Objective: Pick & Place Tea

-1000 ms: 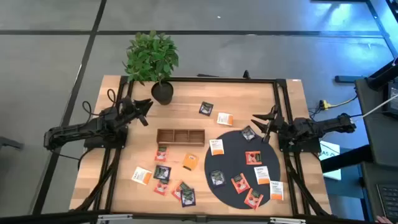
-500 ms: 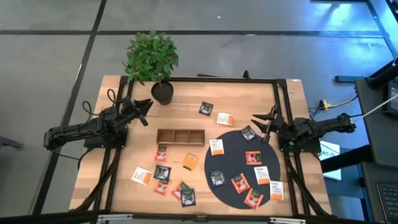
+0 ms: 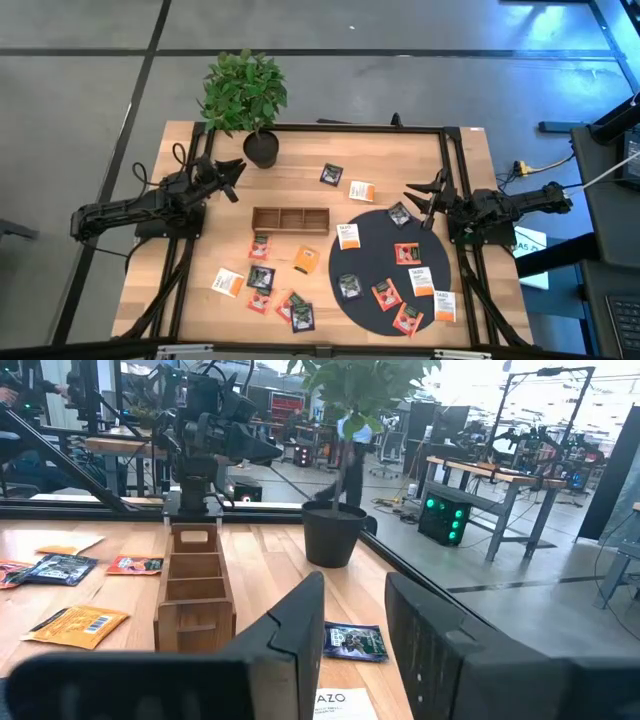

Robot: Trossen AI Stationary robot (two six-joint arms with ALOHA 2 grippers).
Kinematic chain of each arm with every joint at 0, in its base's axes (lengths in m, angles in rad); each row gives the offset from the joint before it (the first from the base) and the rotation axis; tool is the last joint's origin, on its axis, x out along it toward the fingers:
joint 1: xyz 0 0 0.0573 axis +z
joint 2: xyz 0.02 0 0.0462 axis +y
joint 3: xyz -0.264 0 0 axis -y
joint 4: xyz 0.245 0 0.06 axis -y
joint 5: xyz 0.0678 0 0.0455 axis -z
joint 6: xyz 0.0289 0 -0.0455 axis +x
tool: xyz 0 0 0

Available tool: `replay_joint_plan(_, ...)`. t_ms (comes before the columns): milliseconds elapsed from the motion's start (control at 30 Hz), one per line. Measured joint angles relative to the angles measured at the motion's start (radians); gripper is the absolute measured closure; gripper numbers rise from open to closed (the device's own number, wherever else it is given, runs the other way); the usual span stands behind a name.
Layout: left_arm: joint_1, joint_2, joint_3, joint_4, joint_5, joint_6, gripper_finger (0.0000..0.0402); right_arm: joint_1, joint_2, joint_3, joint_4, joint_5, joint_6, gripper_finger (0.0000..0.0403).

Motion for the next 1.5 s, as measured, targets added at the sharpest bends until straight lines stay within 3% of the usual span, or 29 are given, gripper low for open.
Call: replay_joint_plan(1500,0.0,0.0,0.0,0.0,0.0,0.0,0.0306,0.0,0.0,0.0,0.0,0.0,0.0,0.0291)
